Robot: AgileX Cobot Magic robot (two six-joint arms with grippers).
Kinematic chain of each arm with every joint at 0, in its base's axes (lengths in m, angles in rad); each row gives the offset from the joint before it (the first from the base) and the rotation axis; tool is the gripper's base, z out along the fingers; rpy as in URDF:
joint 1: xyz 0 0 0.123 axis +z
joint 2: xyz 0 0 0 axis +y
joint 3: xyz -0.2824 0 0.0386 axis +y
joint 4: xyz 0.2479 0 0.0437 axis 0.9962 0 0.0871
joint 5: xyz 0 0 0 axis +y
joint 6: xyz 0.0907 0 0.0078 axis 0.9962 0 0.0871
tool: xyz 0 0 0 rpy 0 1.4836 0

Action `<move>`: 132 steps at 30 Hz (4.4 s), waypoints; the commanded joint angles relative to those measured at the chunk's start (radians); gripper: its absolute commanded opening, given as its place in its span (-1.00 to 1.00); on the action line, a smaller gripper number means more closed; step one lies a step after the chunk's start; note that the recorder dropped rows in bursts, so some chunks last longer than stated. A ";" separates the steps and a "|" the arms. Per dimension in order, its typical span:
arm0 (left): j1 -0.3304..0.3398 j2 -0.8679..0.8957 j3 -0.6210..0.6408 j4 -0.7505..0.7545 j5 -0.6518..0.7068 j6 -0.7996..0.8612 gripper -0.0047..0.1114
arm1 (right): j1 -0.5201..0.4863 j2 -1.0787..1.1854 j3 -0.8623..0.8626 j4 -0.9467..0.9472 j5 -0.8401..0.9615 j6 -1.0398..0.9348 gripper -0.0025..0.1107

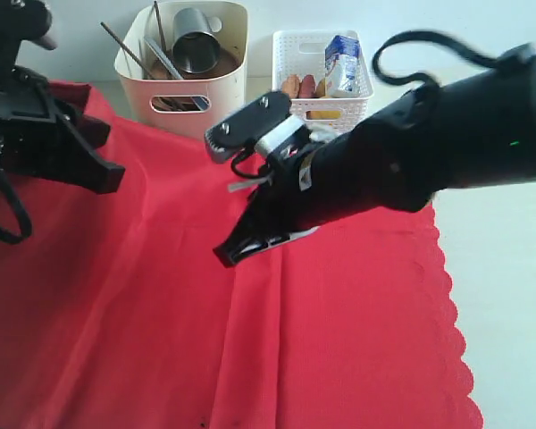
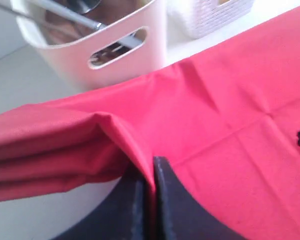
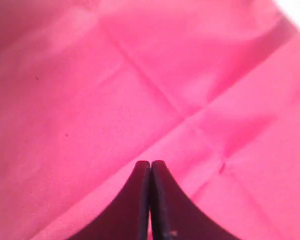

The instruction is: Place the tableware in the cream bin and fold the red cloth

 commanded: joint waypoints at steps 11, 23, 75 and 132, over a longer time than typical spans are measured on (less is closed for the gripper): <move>-0.387 0.444 -0.359 -0.014 0.034 0.001 -0.90 | -0.251 -0.872 0.385 -0.317 0.104 0.317 -0.96; -0.512 0.835 -0.686 -0.014 -0.028 0.001 -0.87 | -0.251 -1.030 0.433 -0.640 0.162 0.658 -0.96; -0.780 0.759 -0.536 -0.010 0.033 0.190 -0.88 | -0.249 -1.014 0.433 -0.719 0.156 0.675 -0.96; -0.506 -0.466 0.371 0.869 0.251 -0.967 -0.92 | -0.131 0.141 0.155 -0.871 0.488 0.750 -0.96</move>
